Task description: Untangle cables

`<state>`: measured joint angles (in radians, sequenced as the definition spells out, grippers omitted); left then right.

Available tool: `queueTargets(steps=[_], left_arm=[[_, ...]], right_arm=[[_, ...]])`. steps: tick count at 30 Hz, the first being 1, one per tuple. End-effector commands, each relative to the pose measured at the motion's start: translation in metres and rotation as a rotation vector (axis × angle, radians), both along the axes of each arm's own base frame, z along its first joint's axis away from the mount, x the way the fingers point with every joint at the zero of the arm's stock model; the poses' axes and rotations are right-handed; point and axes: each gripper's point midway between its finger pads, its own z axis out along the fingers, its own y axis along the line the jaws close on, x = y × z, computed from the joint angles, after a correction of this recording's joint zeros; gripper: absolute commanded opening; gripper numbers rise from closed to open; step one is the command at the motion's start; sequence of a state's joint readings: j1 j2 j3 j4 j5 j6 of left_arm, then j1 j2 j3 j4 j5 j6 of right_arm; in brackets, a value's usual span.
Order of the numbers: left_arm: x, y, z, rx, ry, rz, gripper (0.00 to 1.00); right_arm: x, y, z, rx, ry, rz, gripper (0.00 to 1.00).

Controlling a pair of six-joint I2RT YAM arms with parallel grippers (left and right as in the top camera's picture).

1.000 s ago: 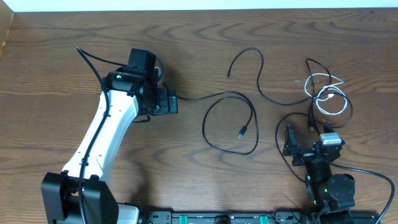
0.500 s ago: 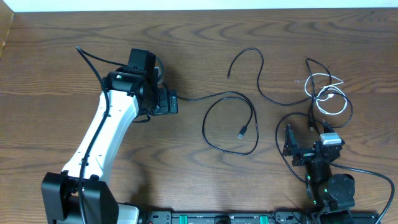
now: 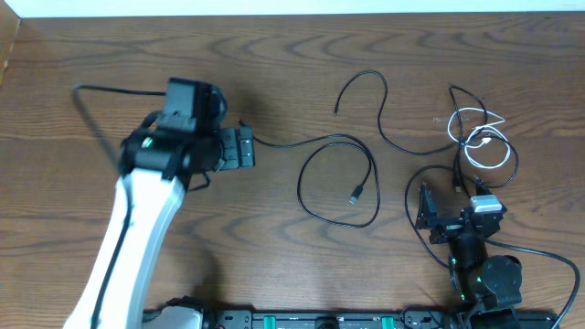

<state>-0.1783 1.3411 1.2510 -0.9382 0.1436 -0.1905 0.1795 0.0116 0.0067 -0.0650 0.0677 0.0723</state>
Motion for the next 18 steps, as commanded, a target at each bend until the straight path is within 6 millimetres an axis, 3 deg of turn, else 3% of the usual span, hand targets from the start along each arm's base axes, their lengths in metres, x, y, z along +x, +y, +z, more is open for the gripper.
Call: queueTargets(steps=[1,5,9,14,18], left_arm=[[-0.011,0.004,0.033,-0.016,-0.112,0.008,0.97],[-0.023,0.006,0.060,-0.033,-0.205,0.008,0.97],[-0.028,0.013,0.073,0.002,-0.265,0.008,0.97],[-0.043,0.023,0.058,0.052,-0.177,0.024,0.97],[-0.044,0.023,0.050,0.062,-0.137,0.023,0.97]], right_arm=[[0.000,-0.003,0.000,0.013,-0.001,-0.014,0.99],[0.000,-0.003,0.000,0.013,-0.001,-0.014,0.99],[0.000,-0.003,0.000,0.013,-0.001,-0.014,0.99],[0.000,-0.003,0.000,0.013,-0.001,-0.014,0.99],[0.000,-0.003,0.000,0.013,-0.001,-0.014,0.99]])
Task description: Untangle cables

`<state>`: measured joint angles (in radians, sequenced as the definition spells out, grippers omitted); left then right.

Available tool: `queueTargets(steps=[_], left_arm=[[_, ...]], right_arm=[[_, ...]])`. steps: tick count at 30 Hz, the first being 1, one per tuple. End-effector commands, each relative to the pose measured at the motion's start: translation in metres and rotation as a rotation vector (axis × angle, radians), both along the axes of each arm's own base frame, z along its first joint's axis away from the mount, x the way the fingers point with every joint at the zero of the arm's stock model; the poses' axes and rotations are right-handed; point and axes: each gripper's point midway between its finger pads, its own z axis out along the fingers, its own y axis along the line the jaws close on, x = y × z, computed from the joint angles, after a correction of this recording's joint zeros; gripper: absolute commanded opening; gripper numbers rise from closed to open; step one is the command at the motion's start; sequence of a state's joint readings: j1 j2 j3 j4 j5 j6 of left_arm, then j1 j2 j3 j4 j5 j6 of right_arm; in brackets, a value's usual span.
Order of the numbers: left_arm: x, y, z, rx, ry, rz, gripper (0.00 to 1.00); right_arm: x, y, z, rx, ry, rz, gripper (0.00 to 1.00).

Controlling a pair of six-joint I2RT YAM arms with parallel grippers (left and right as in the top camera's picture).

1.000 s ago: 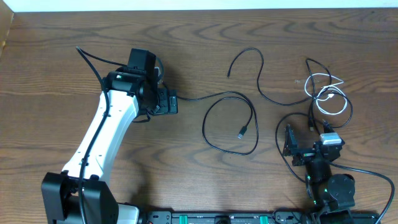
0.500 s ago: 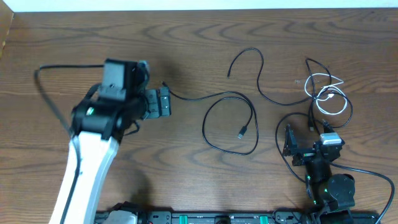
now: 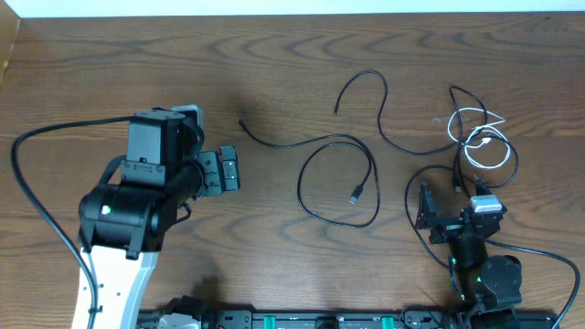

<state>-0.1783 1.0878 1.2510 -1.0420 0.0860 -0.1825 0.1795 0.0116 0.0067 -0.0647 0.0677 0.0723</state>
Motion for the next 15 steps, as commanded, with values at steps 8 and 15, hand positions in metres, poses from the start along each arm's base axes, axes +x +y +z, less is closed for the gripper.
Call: queueTargets(steps=[8,15], left_arm=[[0.045,0.001,-0.026,0.035,-0.080,0.019,0.97],[0.060,-0.003,-0.075,-0.004,-0.150,0.041,0.97]], right_arm=[[0.000,-0.003,0.000,0.013,-0.001,-0.014,0.99],[0.000,-0.003,0.000,0.013,-0.001,-0.014,0.99]])
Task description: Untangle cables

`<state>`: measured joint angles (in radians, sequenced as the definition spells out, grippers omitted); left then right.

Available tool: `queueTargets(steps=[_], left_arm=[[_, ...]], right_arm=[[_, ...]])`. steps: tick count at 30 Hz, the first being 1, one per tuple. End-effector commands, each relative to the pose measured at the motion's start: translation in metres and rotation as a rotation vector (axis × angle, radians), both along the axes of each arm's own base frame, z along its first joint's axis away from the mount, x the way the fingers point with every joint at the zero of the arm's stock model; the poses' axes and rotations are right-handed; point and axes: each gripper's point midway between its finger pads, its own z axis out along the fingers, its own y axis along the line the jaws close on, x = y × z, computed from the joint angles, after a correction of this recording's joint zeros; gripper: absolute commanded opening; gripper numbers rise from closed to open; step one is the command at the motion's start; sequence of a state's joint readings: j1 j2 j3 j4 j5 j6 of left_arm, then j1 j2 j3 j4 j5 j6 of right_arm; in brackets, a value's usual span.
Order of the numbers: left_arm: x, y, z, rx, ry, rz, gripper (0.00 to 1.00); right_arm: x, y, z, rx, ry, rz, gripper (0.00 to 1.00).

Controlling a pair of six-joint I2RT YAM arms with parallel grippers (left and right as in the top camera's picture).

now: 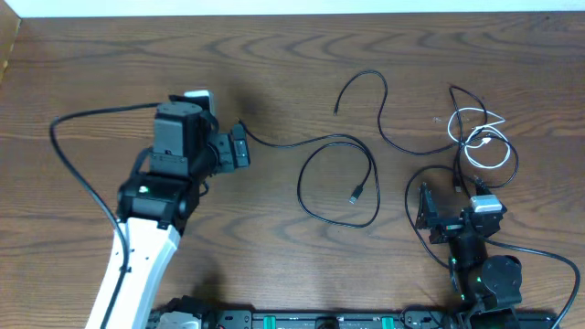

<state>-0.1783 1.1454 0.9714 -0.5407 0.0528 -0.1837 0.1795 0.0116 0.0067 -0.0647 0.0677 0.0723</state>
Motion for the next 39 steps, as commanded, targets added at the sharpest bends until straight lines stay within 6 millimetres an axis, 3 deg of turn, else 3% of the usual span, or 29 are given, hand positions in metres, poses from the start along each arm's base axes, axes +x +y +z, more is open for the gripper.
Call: queueTargets(steps=[1,10,17,28,39], left_arm=[[-0.006,0.003,-0.034,-0.004,0.016,0.021,0.97],[-0.018,0.001,-0.098,-0.028,-0.001,0.005,0.97],[-0.035,0.004,-0.133,-0.034,-0.033,0.005,0.97],[-0.068,0.010,-0.163,-0.052,-0.134,0.003,0.97],[-0.081,0.014,-0.158,-0.057,-0.211,0.011,0.97]], right_arm=[[0.000,-0.003,0.000,0.013,-0.001,-0.014,0.99],[0.000,-0.003,0.000,0.013,-0.001,-0.014,0.99],[0.000,-0.003,0.000,0.013,-0.001,-0.014,0.99],[0.000,-0.003,0.000,0.013,-0.001,-0.014,0.99],[0.000,-0.003,0.000,0.013,-0.001,-0.014,0.99]])
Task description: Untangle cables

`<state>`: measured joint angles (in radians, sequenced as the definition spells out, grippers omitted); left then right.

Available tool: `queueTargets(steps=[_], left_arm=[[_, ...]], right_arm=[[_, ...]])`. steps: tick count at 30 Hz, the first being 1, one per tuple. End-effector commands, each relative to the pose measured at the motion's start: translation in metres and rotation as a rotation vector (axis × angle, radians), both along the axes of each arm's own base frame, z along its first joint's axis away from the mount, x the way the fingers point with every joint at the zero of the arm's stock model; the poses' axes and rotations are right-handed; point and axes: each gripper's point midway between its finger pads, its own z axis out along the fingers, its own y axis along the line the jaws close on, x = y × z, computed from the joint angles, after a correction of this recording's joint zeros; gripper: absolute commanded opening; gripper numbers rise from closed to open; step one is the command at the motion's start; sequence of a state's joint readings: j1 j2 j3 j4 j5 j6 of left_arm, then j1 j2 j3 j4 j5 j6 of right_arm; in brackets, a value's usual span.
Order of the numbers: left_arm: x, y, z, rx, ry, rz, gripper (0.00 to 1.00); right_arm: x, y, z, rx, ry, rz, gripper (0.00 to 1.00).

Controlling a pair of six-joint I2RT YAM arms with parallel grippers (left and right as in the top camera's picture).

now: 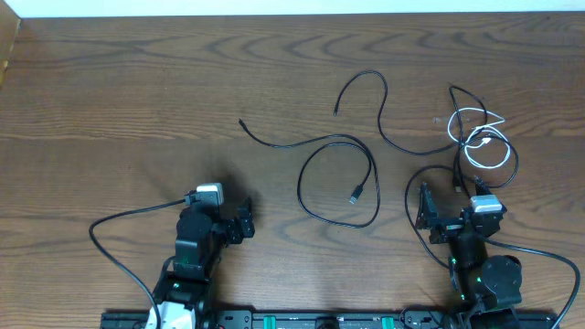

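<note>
A long black cable (320, 139) lies mid-table. Its left end (241, 122) is free, and it loops round to a USB plug (355, 195). A second black cable (382, 114) arcs from the middle toward the right, where it crosses a coiled white cable (483, 137) in a tangle. My left gripper (243, 217) is drawn back near the front edge, open and empty, well clear of the cables. At the front right my right gripper (422, 208) looks open, beside a black strand (411, 187) of the tangle.
Wooden table (110, 82) with a pale wall edge along the back. Each arm's own supply cable (119, 219) trails beside its base. The arm mounts run along the front edge (302, 320).
My left arm has pulled back from beside the long cable's left end to the front edge of the table. The cables and the right arm have not moved.
At first my left gripper sat over the left end of the long black cable. Then it was a little back from it, with the end lying free. It then stood close to that end again, and now it is withdrawn. The right arm stayed still.
</note>
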<state>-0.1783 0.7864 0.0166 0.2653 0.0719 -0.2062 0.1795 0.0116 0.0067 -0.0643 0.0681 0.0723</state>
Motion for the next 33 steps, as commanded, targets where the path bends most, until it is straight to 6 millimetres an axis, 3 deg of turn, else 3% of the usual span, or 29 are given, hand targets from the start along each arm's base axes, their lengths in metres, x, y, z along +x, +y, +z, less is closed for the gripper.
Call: queueTargets(steps=[1,8,13,22,27,33], left_arm=[[-0.005,0.005,0.000,0.014,-0.004,0.015,0.97],[-0.021,0.011,0.005,0.024,-0.009,0.030,0.97],[-0.011,0.011,0.049,-0.006,-0.209,0.040,0.98],[-0.010,0.012,0.099,0.104,-0.452,-0.012,0.97],[-0.009,0.020,0.100,0.210,-0.467,-0.019,0.97],[-0.008,0.026,0.101,0.218,-0.468,0.002,0.97]], right_arm=[[0.000,-0.003,0.000,0.013,0.000,-0.014,0.99],[0.000,-0.003,0.000,0.013,0.000,-0.014,0.99],[0.000,-0.003,0.000,0.013,0.000,-0.014,0.99],[0.000,-0.003,0.000,0.013,0.000,-0.014,0.99],[0.000,-0.003,0.000,0.013,0.000,-0.014,0.99],[0.000,-0.003,0.000,0.013,0.000,-0.013,0.99]])
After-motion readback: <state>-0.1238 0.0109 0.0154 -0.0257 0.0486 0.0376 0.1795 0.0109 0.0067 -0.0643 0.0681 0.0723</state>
